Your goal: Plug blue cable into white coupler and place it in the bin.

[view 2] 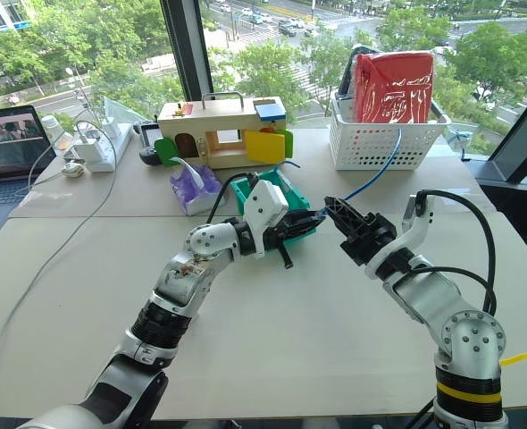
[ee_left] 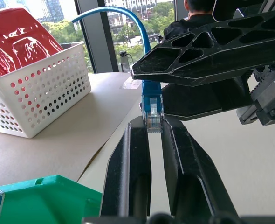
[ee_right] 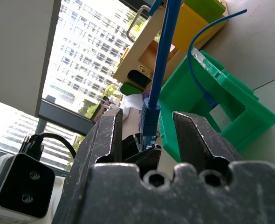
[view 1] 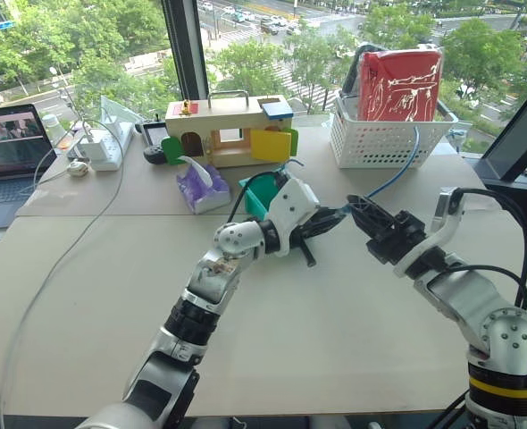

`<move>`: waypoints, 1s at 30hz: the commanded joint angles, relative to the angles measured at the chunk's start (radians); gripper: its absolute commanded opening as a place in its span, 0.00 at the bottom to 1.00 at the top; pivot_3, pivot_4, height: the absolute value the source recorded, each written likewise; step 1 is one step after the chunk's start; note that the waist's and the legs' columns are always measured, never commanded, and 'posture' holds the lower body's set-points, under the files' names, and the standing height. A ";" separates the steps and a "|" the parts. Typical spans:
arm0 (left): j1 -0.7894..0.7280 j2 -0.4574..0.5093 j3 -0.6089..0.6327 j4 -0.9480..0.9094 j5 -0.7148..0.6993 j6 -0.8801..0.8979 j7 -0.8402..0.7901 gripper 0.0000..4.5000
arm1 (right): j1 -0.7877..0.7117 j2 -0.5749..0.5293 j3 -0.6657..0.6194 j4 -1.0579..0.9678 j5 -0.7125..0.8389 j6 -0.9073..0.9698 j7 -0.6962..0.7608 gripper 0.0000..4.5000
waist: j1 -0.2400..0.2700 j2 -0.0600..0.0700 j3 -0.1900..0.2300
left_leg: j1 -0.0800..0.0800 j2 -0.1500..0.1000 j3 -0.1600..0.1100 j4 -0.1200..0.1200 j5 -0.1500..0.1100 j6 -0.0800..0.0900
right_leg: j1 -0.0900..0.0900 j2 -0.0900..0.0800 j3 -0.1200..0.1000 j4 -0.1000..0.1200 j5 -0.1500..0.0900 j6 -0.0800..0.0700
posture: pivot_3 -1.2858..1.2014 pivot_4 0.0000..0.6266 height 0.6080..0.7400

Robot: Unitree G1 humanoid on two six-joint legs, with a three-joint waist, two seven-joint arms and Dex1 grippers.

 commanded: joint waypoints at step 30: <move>0.186 0.651 0.376 -0.214 -0.402 0.235 -0.482 0.99 | -0.119 -0.126 0.007 -0.002 0.121 0.110 0.171 0.00 | -0.027 0.002 0.001 | 0.000 0.001 0.000 -0.006 0.001 0.001 | -0.007 0.001 0.002 0.006 -0.002 -0.003 | 0.52 0.24 1.00</move>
